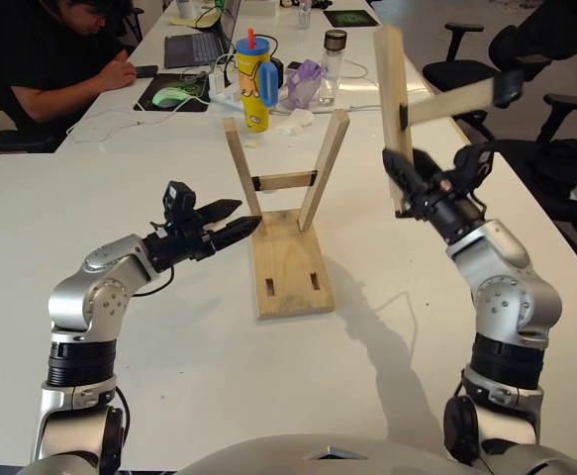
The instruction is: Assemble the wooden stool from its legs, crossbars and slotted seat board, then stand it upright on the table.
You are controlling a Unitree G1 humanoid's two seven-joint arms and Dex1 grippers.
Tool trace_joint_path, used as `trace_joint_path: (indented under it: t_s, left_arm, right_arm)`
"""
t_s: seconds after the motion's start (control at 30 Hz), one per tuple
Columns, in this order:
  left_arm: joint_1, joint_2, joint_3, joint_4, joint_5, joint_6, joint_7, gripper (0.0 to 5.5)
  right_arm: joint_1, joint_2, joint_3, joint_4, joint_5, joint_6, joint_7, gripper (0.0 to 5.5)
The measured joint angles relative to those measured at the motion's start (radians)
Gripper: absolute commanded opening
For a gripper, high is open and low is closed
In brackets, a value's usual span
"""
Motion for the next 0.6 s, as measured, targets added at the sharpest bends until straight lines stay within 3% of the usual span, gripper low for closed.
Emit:
trace_joint_path:
  t_s: [0.13, 0.27, 0.6]
  left_arm:
    - [-0.037, -0.003, 0.058, -0.017, -0.162, 0.101, 0.007, 4.35]
    - [-0.104, -0.026, 0.122, -0.019, -0.374, 0.22, 0.072, 4.55]
    - [-0.202, -0.04, 0.149, 0.06, -0.585, 0.34, 0.189, 4.55]
  right_arm:
    - [-0.028, -0.021, -0.052, -0.016, 0.262, 0.139, -0.018, 2.05]
    - [-0.024, -0.108, -0.005, -0.051, 0.51, 0.314, 0.033, 2.05]
    - [0.022, -0.195, 0.105, -0.063, 0.618, 0.394, 0.109, 2.05]
